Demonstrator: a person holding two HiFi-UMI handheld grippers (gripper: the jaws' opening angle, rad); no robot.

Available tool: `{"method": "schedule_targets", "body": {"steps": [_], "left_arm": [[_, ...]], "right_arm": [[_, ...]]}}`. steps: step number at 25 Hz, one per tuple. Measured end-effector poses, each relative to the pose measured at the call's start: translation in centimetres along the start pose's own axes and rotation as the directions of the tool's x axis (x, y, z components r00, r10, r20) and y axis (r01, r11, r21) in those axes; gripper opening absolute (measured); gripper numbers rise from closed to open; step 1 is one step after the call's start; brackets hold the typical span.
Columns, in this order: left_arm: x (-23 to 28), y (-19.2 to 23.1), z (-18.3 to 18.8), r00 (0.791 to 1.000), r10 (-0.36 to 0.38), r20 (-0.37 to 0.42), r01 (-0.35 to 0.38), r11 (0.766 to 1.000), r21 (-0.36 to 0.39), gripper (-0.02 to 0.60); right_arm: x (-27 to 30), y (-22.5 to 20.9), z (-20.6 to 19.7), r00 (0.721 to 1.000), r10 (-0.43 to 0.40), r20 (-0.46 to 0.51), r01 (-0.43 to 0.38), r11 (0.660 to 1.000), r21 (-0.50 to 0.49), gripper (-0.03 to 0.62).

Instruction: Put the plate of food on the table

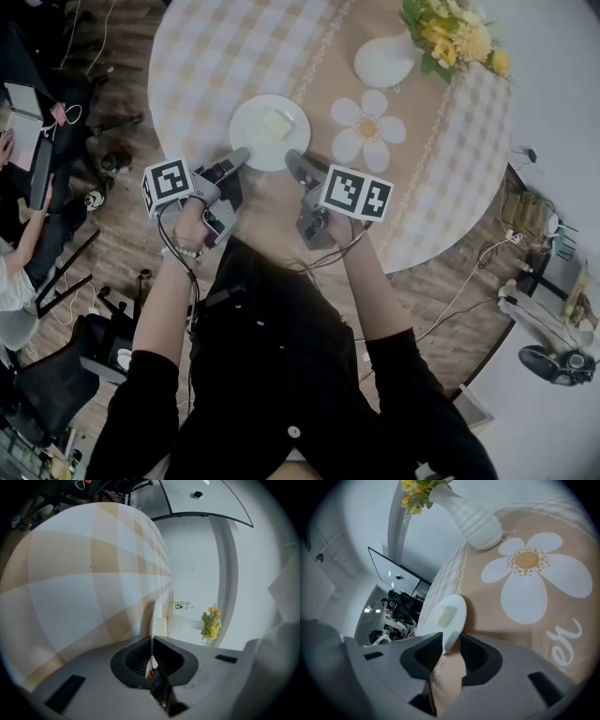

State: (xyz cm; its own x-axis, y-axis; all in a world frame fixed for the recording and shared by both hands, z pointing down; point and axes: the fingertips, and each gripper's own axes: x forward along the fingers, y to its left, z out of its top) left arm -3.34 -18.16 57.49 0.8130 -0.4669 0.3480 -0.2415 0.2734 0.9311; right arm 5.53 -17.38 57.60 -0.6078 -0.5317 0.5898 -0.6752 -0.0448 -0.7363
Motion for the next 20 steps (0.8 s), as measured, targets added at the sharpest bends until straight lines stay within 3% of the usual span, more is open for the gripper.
{"method": "schedule_targets", "body": {"steps": [5,7,8,10,13,16,20], "left_arm": [[0.0,0.1,0.0,1.000,-0.007,0.002,0.007,1.000,-0.001,0.009],[0.1,0.3,0.0,1.000,-0.013,0.002,0.013,1.000,-0.010,0.009],[0.1,0.4,0.0,1.000,-0.011,0.001,0.011,1.000,-0.012,0.009],[0.2,0.4,0.0,1.000,-0.016,0.000,0.016,1.000,-0.007,0.009],[0.1,0.2,0.0,1.000,-0.017,0.000,0.017,1.000,-0.012,0.009],[0.1,0.3,0.0,1.000,-0.020,-0.004,0.020,1.000,-0.019,0.009],[0.2,0.4,0.0,1.000,-0.027,-0.006,0.027,0.999,-0.018,0.009]], "right_arm": [[-0.8,0.6,-1.9,0.996,0.014,-0.083,-0.026,0.990,-0.141,0.095],[-1.2,1.2,-2.8,0.992,-0.003,-0.122,-0.032,0.958,-0.284,0.094],[-1.4,1.5,-3.3,0.990,-0.032,-0.138,-0.025,0.920,-0.392,0.094],[-1.7,2.1,-4.0,0.984,-0.117,-0.136,0.006,0.780,-0.626,0.089],[-1.7,3.5,-4.3,0.974,-0.214,-0.069,0.046,0.490,-0.870,0.077],[-1.4,4.1,-4.3,0.962,-0.273,0.017,0.079,0.219,-0.972,0.073],[-0.7,4.0,-4.4,0.942,-0.321,0.095,0.076,-0.071,-0.995,0.052]]}}
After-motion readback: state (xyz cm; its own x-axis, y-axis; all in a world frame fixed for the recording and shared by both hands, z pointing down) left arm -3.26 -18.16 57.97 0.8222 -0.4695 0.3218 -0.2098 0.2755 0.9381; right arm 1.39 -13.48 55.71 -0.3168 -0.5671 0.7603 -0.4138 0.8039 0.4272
